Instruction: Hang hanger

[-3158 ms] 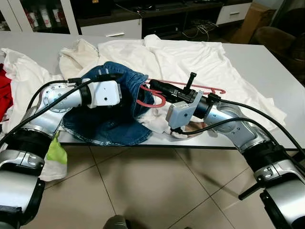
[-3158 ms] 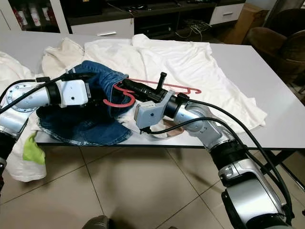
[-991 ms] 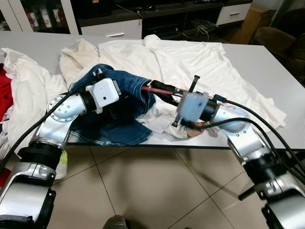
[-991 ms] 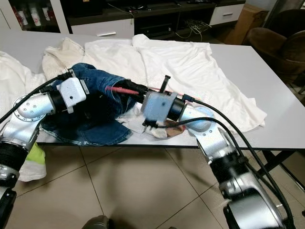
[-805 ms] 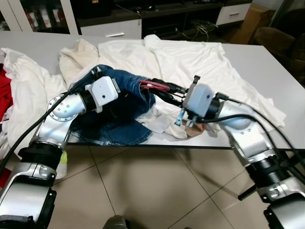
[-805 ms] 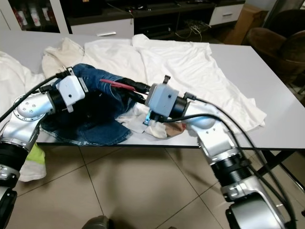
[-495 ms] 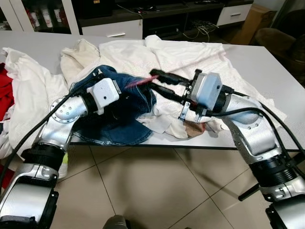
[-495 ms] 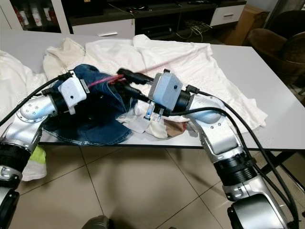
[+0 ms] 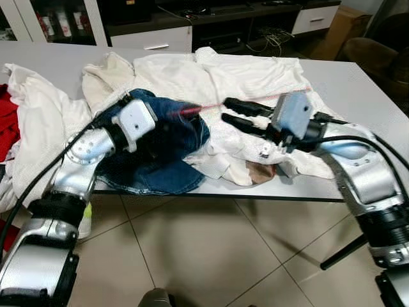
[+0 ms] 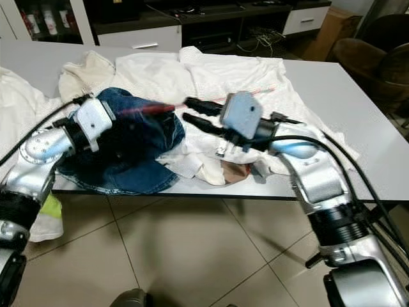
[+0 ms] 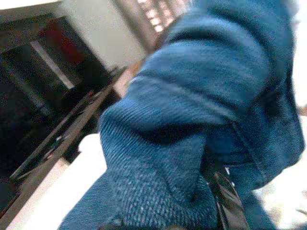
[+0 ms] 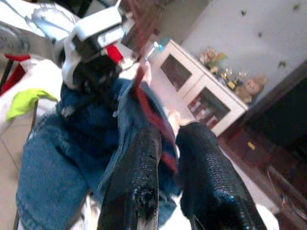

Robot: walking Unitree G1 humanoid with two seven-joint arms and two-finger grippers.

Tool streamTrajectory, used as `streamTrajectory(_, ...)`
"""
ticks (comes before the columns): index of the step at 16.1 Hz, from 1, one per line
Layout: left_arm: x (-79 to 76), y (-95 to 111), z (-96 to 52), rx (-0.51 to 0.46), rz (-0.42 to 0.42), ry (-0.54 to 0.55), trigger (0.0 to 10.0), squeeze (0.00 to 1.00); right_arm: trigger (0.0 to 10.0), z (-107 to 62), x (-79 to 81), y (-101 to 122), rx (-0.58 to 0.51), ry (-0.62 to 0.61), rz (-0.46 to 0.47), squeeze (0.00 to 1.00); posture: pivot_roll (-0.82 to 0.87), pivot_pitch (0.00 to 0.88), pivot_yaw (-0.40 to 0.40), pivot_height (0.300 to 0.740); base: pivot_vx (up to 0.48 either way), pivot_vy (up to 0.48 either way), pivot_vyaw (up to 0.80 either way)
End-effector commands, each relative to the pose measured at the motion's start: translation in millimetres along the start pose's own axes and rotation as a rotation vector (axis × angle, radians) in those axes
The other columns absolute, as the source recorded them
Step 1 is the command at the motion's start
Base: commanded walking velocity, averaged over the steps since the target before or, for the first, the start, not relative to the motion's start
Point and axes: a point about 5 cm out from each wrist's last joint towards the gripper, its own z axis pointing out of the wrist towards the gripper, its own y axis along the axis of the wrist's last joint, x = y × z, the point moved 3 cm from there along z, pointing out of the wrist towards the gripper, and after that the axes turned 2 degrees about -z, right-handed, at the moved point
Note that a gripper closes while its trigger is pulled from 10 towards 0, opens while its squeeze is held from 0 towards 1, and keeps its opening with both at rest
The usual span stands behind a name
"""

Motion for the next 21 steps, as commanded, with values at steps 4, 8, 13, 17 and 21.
streamTrajectory(4,31.4,5.1,0.5,-0.004,-0.091,0.165,0.0,0.0,10.0,-22.5,-12.1,-2.0,0.013,-0.069,0.094,0.0,0.13,0.0,-0.029,0.74,0.0,0.0,0.0)
streamTrajectory(8,47.3,9.2,-6.7,-0.043,-0.193,0.22,0.0,0.0,10.0,-19.5,-2.8,-17.2,0.029,-0.11,0.171,0.0,0.12,0.0,-0.027,0.74,0.0,0.0,0.0)
streamTrajectory(13,63.1,12.3,-32.7,-0.04,-0.183,0.243,0.0,0.0,10.0,13.8,21.2,-31.7,0.035,-0.157,0.184,0.0,0.14,0.0,-0.03,0.74,0.0,0.0,0.0)
streamTrajectory(17,64.8,14.1,-51.5,-0.025,-0.161,0.224,0.0,0.0,10.0,36.3,31.1,-34.2,0.052,-0.134,0.066,0.0,0.15,0.0,-0.04,0.74,0.0,0.0,0.0)
streamTrajectory(21,53.9,9.6,-56.0,-0.005,-0.172,0.207,0.0,0.0,10.0,51.5,30.2,-36.8,0.089,-0.133,-0.062,1.0,0.16,0.0,-0.052,0.74,0.0,0.0,0.0)
